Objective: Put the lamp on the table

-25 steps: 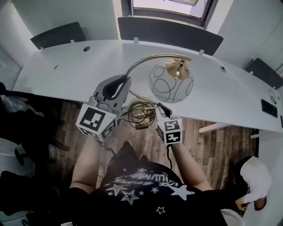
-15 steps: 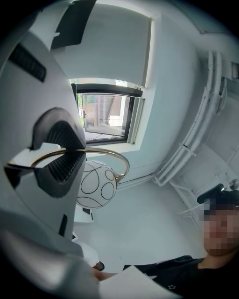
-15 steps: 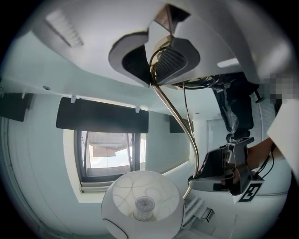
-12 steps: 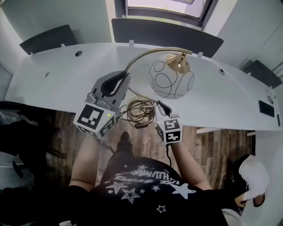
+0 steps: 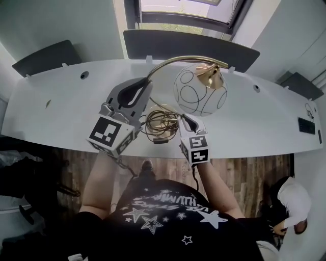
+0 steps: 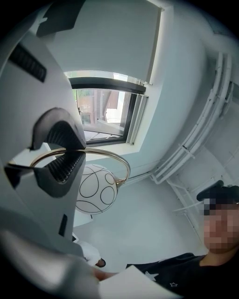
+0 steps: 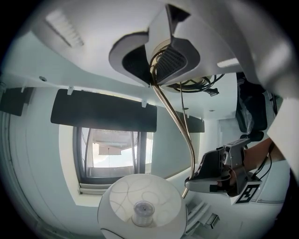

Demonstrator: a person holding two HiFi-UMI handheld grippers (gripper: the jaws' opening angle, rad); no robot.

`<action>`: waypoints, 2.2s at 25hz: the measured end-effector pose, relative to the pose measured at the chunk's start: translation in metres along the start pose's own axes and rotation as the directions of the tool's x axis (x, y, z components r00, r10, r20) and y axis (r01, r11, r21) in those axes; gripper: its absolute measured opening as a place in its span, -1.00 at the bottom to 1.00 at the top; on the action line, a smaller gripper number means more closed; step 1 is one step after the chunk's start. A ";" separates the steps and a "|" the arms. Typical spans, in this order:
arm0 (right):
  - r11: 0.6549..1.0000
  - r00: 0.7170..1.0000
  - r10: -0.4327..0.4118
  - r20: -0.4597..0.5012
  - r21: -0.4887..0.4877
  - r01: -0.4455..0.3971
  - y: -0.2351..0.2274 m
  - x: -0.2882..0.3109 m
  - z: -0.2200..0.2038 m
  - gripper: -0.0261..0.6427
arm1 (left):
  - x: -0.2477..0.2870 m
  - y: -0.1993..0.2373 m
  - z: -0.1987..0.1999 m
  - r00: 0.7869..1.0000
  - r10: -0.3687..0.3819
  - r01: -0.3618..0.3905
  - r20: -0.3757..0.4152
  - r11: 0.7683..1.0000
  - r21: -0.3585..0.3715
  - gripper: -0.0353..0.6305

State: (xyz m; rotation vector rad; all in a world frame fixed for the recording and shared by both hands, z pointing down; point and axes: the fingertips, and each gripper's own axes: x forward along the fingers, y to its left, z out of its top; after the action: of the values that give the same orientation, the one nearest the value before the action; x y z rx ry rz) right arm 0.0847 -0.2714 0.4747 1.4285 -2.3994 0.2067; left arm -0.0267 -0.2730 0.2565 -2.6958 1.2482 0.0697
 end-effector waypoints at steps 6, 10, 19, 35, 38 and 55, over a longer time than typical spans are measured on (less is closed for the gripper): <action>0.999 0.999 -0.042 -0.032 0.032 0.043 -0.008 0.059 0.023 -0.79 | 0.030 0.066 -0.016 0.999 -0.036 0.034 -0.025 0.997 -0.066 -0.79; 0.998 0.997 -0.056 -0.048 0.034 0.058 -0.007 0.086 0.029 -0.79 | 0.040 0.093 -0.028 0.997 -0.057 0.052 -0.060 0.996 -0.078 -0.79; 0.994 0.992 -0.092 -0.082 0.043 0.095 -0.011 0.146 0.041 -0.79 | 0.065 0.146 -0.046 0.993 -0.113 0.111 -0.033 0.991 -0.071 -0.79; 0.987 0.974 -0.143 -0.178 0.045 0.153 -0.031 0.227 0.024 -0.79 | 0.097 0.200 -0.100 0.985 -0.170 0.166 -0.031 0.982 -0.094 -0.80; 0.988 0.972 -0.137 -0.188 0.043 0.148 -0.031 0.234 0.024 -0.79 | 0.099 0.206 -0.106 0.986 -0.158 0.153 -0.048 0.984 -0.092 -0.80; 0.987 0.973 -0.142 -0.185 0.051 0.153 -0.034 0.250 0.016 -0.78 | 0.104 0.216 -0.127 0.990 -0.124 0.117 -0.059 0.987 -0.110 -0.80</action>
State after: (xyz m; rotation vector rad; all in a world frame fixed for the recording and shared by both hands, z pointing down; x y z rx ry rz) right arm 0.0023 -0.4986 0.5481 1.5387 -2.1494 0.3634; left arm -0.1273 -0.5103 0.3410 -2.8809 1.1250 0.0322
